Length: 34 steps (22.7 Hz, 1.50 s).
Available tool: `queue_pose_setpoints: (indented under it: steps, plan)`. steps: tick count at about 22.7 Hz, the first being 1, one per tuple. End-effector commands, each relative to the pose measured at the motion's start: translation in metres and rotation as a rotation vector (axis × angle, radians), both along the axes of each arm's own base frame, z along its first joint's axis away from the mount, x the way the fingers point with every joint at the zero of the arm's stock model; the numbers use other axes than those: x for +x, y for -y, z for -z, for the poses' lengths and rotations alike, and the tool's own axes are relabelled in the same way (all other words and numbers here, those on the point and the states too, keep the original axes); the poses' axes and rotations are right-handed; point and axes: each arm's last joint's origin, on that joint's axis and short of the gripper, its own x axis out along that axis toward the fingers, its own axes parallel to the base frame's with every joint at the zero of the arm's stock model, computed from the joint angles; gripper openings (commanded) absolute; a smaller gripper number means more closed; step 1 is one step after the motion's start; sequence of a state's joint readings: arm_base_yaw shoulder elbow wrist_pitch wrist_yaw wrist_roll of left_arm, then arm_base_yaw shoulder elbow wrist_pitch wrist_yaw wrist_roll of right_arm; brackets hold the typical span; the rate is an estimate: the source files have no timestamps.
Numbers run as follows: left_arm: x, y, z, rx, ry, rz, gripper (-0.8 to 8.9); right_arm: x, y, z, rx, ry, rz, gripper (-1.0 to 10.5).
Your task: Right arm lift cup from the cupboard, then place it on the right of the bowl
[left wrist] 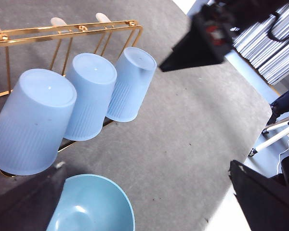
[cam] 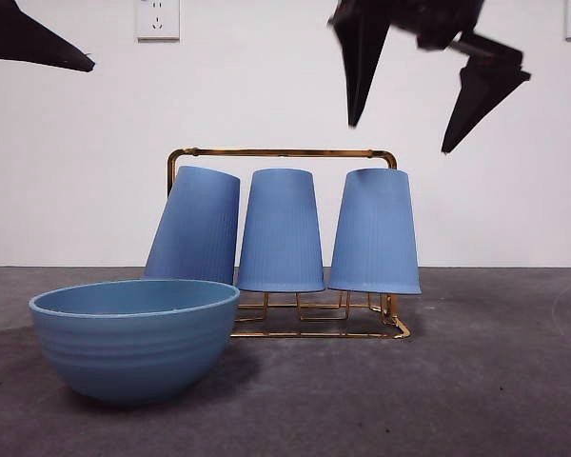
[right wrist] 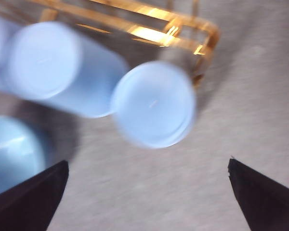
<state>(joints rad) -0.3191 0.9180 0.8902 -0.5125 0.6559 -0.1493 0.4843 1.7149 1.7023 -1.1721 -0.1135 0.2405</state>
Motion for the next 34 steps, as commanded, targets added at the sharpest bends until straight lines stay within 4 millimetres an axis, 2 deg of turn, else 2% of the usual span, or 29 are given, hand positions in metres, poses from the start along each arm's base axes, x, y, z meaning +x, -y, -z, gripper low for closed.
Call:
queue_pose_setpoints:
  steps: [1, 6, 10, 12, 15, 19, 26, 31, 34]
  plan:
    - [0.002, 0.003, -0.005, 0.007, 0.029, 0.006, 5.44, 0.018, -0.014, 0.006, -0.027, 0.003, -0.029, 5.4]
    - [0.0, 0.004, -0.002, 0.02, 0.009, 0.021, 5.43, 0.039, -0.025, 0.026, -0.054, -0.045, -0.035, 5.3]
    - [-0.001, 0.004, -0.001, 0.031, -0.001, 0.027, 5.3, 0.044, -0.028, 0.035, -0.059, -0.061, -0.036, 4.3]
    - [-0.001, 0.005, 0.0, 0.033, -0.005, 0.031, 5.3, 0.046, -0.029, 0.039, -0.061, -0.068, -0.034, 4.1]
    - [-0.002, 0.005, 0.0, 0.034, -0.007, 0.034, 5.3, 0.047, -0.029, 0.039, -0.061, -0.069, -0.034, 2.8]
    - [-0.002, 0.006, 0.0, 0.035, -0.009, 0.04, 5.3, 0.046, -0.029, 0.038, -0.06, -0.071, -0.03, 2.3]
    - [0.004, 0.01, 0.006, 0.045, -0.051, 0.041, 5.29, 0.032, -0.024, 0.008, -0.03, -0.019, -0.033, 2.0]
    - [0.016, 0.014, 0.018, 0.07, -0.11, 0.034, 5.29, 0.011, -0.013, -0.025, 0.005, 0.057, -0.041, 2.0]
    - [0.024, 0.017, 0.025, 0.075, -0.168, 0.024, 5.29, -0.01, -0.007, -0.05, 0.032, 0.122, -0.067, 2.0]
